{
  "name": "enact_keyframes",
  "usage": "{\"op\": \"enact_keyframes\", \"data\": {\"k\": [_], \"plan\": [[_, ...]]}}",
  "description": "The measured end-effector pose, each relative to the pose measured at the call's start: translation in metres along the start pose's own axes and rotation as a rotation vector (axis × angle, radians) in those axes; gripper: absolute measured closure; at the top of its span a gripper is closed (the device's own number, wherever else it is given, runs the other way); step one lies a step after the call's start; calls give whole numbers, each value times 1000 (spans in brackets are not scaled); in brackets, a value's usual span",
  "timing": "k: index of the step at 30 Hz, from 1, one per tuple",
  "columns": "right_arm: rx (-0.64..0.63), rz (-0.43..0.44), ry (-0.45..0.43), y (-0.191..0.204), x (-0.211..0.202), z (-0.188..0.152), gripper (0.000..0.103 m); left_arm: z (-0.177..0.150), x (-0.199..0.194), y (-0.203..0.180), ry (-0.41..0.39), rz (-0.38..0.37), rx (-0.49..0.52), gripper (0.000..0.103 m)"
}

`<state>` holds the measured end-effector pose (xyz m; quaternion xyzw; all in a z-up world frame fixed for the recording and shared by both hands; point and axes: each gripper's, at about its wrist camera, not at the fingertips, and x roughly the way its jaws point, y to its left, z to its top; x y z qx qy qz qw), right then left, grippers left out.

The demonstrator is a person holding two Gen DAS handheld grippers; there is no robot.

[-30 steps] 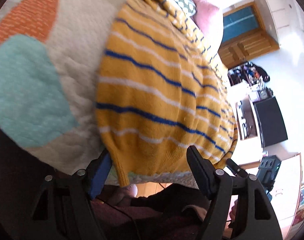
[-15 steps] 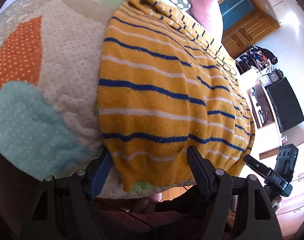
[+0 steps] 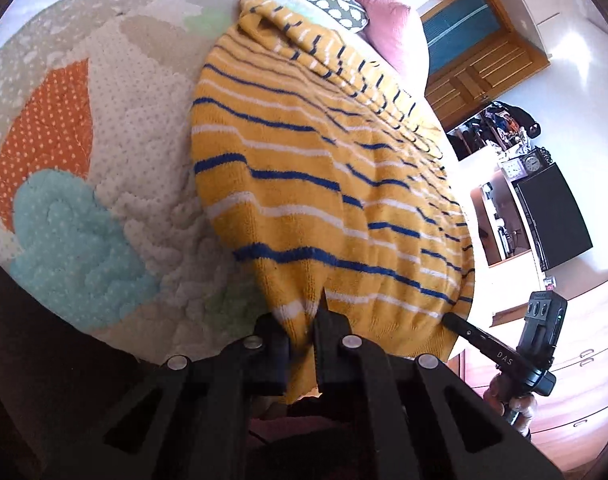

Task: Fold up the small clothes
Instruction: 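Grasp the hem with both grippers and lift it toward the collar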

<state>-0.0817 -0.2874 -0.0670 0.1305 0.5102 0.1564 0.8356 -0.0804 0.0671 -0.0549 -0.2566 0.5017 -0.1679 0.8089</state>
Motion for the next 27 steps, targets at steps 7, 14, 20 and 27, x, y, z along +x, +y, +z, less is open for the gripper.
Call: {"op": "enact_keyframes", "data": {"k": [7,14,20,27], "plan": [[51,193,-111,0,-49,26,93,40,-34,-32,-71,-70,31,95],[78,259,-202,14,-56,118,93,118,-26,-43,-137,-25,4,95],[111,232,-199,12,-31,176,93,166,-3,-31,-132,-16,-93,95],[152,211,-184,3,-6,219,93,206,19,-22,-125,1,-134,95]]}}
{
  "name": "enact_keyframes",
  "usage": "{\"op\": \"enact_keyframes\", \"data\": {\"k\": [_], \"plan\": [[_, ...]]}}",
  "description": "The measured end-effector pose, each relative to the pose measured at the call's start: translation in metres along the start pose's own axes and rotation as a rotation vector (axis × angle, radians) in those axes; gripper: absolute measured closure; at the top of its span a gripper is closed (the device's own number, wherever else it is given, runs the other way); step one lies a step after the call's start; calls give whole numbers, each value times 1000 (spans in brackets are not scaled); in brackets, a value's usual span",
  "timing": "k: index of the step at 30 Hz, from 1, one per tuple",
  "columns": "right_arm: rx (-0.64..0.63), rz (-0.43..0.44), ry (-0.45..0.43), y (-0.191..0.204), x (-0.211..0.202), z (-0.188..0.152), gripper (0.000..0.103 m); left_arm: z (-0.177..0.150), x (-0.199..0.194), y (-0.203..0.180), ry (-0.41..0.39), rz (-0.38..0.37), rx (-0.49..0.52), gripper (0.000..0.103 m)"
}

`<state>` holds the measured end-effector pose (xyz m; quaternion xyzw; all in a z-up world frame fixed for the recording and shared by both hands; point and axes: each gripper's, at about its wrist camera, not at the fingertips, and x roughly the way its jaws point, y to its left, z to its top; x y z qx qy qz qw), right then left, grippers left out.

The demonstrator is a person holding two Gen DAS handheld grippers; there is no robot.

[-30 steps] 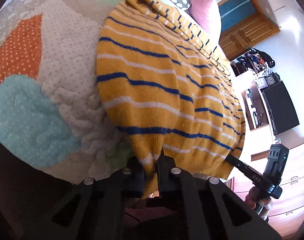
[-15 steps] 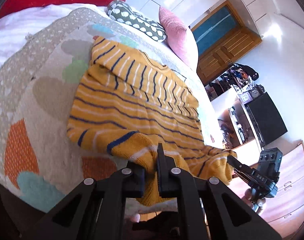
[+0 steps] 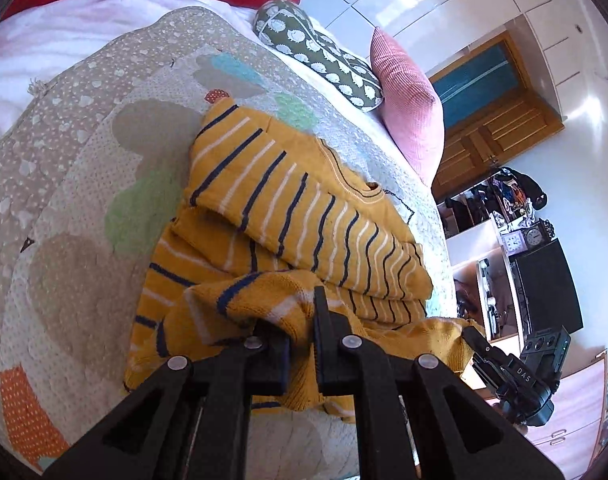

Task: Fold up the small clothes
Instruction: 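Grasp the hem with both grippers and lift it toward the collar, then lay the hem onto the collar and open both grippers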

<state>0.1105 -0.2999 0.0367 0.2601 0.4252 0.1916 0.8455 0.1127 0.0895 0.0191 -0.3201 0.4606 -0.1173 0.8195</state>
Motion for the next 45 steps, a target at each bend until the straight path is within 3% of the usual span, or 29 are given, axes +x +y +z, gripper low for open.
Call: {"op": "enact_keyframes", "data": {"k": [7,12,15,18,20,25,27,30,34,39,42,45], "plan": [[89,-20,23,-22,40,40,93,43,28,-20,-11,48,19,95],[190,-8,53,-46,81,63,90,68,63,-13,10,130,-42,94],[304,30,56,-70,95,70,85,84,75,11,51,49,-174,93],[376,84,5,-86,89,75,67,98,74,27,59,-11,-262,90],[372,69,-51,-90,78,79,47,103,70,28,50,-10,-262,88],[315,8,-80,-88,54,86,45,101,59,24,49,-32,-259,78],[250,-18,-70,-79,48,85,45,104,48,23,12,-16,-254,64],[151,-29,-36,-66,44,77,45,113,30,27,-37,-38,-275,62],[68,1,-2,-45,51,65,46,113,19,7,-45,5,-171,62],[-75,34,31,1,74,53,52,85,62,-40,70,61,90,62],[-162,-8,86,23,101,46,54,68,103,-53,159,127,218,62],[-271,-123,131,30,131,45,55,65,131,-53,172,245,313,62]]}}
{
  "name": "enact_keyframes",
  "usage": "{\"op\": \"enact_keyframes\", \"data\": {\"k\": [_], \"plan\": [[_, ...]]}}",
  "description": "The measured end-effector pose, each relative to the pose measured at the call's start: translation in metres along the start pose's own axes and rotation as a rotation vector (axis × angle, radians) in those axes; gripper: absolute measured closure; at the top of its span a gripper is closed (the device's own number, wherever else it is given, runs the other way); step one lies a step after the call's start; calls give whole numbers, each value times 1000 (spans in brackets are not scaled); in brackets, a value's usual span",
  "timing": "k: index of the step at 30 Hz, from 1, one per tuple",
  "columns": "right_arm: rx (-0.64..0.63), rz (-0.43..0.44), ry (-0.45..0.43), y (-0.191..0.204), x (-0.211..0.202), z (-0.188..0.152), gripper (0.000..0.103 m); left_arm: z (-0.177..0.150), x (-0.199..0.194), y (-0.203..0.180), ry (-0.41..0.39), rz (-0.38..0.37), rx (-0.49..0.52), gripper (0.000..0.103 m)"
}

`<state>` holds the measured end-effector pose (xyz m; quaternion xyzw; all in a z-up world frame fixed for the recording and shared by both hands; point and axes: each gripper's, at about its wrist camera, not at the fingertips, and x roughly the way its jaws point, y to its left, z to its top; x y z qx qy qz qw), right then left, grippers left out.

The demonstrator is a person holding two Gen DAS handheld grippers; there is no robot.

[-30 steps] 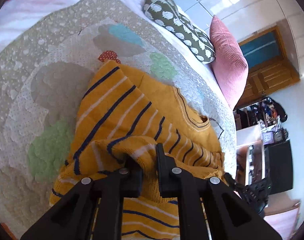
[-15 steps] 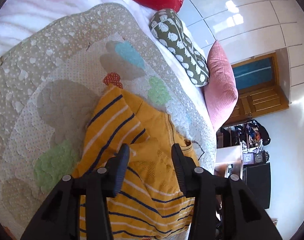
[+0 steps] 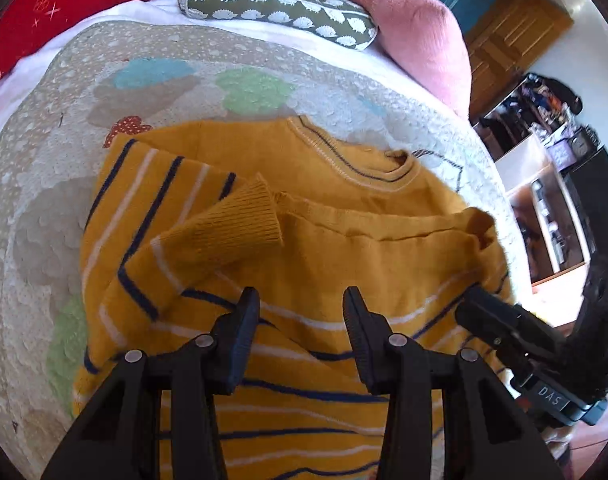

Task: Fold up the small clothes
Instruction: 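Lay the hem onto the collar and open both grippers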

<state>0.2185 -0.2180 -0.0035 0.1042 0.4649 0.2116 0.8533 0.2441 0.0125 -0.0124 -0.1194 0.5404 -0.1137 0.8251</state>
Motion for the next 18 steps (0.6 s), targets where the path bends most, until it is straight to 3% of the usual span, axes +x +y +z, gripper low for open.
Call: {"op": "enact_keyframes", "data": {"k": [3,5,7,8,9,12,14,18], "plan": [[-114,-241,20,-9,24,6,58,11,4,14,-63,143,35,64],[-111,-329,12,-31,29,11,68,22,5,36,-70,156,-6,69],[-16,-304,3,-59,28,18,72,30,6,61,-74,165,-74,72],[39,-283,-9,-70,27,20,72,33,6,73,-76,164,-110,78],[96,-250,-25,-80,25,22,72,36,8,86,-63,123,-159,84],[242,-157,-47,-103,22,27,72,37,10,115,-36,-6,-299,88],[306,-125,-56,-109,21,31,72,35,4,122,-34,-47,-335,89],[401,-92,-98,-117,3,33,72,27,-24,124,-69,-55,-363,85]]}}
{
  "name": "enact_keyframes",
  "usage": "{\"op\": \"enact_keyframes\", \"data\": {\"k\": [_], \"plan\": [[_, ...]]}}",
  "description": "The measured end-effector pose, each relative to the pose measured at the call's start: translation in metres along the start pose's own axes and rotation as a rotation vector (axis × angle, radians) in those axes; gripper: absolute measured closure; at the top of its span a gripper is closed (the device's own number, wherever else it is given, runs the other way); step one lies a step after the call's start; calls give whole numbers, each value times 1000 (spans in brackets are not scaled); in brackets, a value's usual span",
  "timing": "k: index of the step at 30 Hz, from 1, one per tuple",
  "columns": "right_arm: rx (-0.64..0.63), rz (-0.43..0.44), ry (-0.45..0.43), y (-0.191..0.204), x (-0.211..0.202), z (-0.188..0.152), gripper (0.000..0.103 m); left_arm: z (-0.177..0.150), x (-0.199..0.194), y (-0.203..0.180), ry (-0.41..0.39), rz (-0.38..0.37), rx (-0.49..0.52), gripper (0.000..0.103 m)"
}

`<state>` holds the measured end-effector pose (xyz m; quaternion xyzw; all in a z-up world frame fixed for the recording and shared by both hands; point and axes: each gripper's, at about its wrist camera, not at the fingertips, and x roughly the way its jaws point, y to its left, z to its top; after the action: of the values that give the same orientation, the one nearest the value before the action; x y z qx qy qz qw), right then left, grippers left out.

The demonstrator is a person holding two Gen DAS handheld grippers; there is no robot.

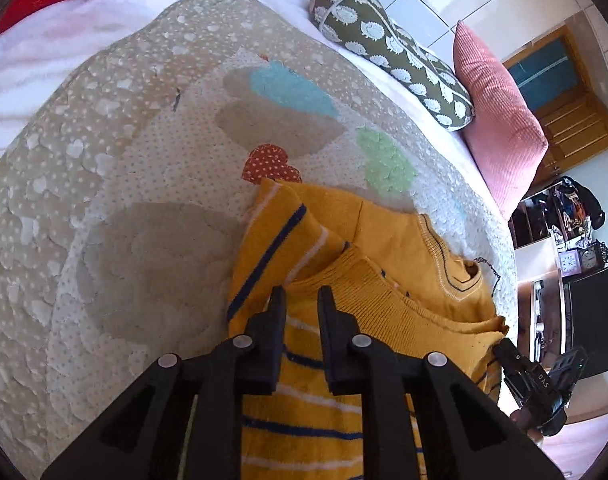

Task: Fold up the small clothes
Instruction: 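Lay the hem onto the collar and open both grippers, then withdraw both open grippers from the folded sweater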

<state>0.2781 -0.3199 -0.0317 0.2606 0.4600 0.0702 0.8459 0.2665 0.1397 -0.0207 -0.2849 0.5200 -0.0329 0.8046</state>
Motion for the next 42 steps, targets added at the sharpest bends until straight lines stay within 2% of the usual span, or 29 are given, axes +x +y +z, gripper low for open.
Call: {"op": "enact_keyframes", "data": {"k": [1,3,5,8,10,12,14,17,18,19,20,21,23,26,30,34,36,38,39,40,42], "plan": [[1,-10,-21,1,-8,0,70,-2,-8,-1,-11,13,4,81],[-46,-88,-79,5,-29,-3,67,-6,-21,-1,-30,31,12,72],[-111,-127,-102,9,-46,-11,66,-18,-33,-1,-28,32,32,71],[-162,-105,-99,8,-70,-32,66,-46,-44,-4,-16,27,105,71],[-191,-73,-80,6,-81,-52,66,-71,-45,-5,4,27,167,67],[-228,-59,-53,2,-86,-77,66,-92,-39,0,13,106,210,66],[-244,-81,-24,-11,-85,-98,66,-104,-28,17,51,155,185,66],[-178,-218,-6,-47,-76,-110,66,-106,-33,45,50,66,58,65],[-126,-197,-20,-61,-79,-110,66,-106,-39,47,45,68,39,65],[-69,-161,-34,-71,-86,-108,66,-108,-47,46,28,78,39,65],[-29,-167,-56,-76,-95,-107,65,-112,-56,42,0,85,49,65],[-16,-210,-96,-76,-105,-107,63,-119,-67,36,-30,79,65,65],[-56,-201,-161,-64,-123,-104,60,-136,-85,24,-80,53,94,62],[-138,-143,-175,-32,-131,-96,60,-174,-107,5,-177,80,157,54],[-269,-59,-129,27,-112,-84,60,-219,-118,-10,-254,130,204,50],[-354,-55,-32,72,-57,-69,60,-240,-111,-8,-209,115,213,50],[-334,-76,50,77,-19,-60,60,-244,-110,-4,-202,127,212,49],[-344,-172,101,68,13,-50,61,-246,-116,5,-211,129,194,49],[-353,-260,95,59,23,-44,62,-248,-121,10,-215,125,187,49],[-327,-286,71,51,25,-37,65,-248,-124,14,-221,122,180,49],[-217,-242,32,36,11,-27,66,-247,-130,25,-236,124,167,49]]}}
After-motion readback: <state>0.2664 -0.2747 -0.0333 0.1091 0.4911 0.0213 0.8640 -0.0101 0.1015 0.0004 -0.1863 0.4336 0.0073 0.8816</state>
